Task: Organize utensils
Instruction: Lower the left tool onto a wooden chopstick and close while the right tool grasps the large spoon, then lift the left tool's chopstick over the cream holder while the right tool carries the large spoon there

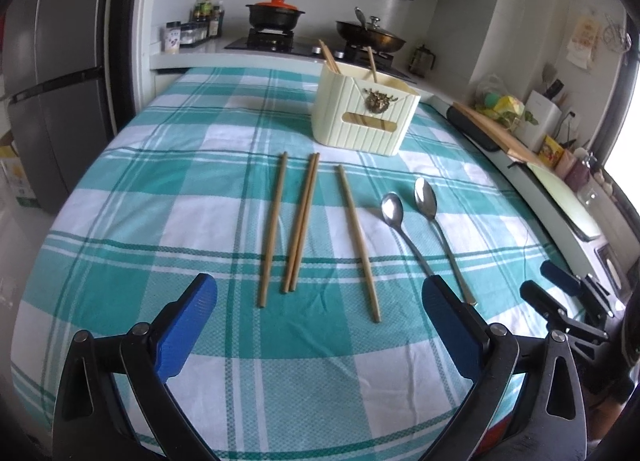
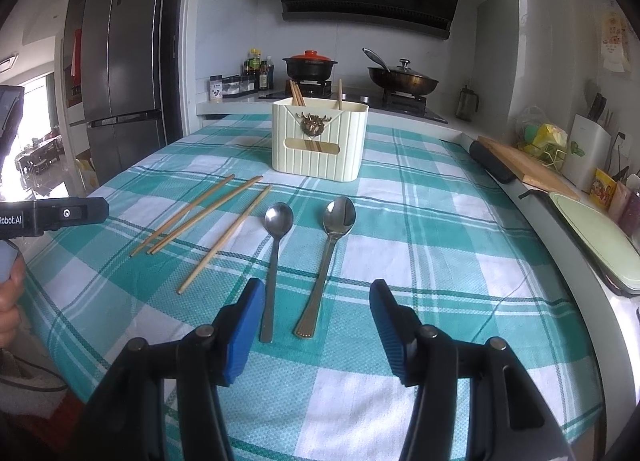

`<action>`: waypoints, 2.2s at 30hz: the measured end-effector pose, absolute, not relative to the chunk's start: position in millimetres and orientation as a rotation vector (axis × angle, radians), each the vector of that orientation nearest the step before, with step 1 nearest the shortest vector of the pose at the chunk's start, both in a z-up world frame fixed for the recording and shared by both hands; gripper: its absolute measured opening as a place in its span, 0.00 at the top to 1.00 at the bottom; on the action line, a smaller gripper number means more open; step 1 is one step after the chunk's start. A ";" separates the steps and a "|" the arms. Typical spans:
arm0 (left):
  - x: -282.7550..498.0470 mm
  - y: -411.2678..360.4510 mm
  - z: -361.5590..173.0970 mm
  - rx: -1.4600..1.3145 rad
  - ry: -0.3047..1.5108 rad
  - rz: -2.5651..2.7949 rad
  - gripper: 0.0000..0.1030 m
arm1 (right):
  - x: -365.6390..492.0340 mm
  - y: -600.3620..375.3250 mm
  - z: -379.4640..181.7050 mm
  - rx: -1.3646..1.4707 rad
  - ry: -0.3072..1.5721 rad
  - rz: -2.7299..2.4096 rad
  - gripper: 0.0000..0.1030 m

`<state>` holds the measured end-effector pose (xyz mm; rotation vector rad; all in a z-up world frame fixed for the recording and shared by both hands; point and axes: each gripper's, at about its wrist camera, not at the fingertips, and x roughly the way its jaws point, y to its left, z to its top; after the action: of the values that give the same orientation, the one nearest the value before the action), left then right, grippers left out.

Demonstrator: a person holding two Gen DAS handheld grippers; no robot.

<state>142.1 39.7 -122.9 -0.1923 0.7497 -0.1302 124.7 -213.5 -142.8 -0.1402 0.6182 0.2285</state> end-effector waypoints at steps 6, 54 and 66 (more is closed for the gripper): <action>144.2 45.0 -130.8 -0.156 0.779 -0.073 0.01 | 122.7 -221.8 -144.9 -0.115 0.627 0.215 0.46; 384.8 55.6 -198.7 0.055 1.074 -0.102 0.10 | 330.9 -181.6 -206.3 -0.078 0.950 0.165 0.39; 400.3 48.8 -185.8 0.006 1.089 -0.161 0.95 | 349.7 -190.5 -201.2 -0.036 0.876 0.165 0.60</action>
<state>400.3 48.8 -185.8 0.0062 1.0890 -0.1612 349.7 -190.5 -201.2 -0.0358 0.8756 0.1654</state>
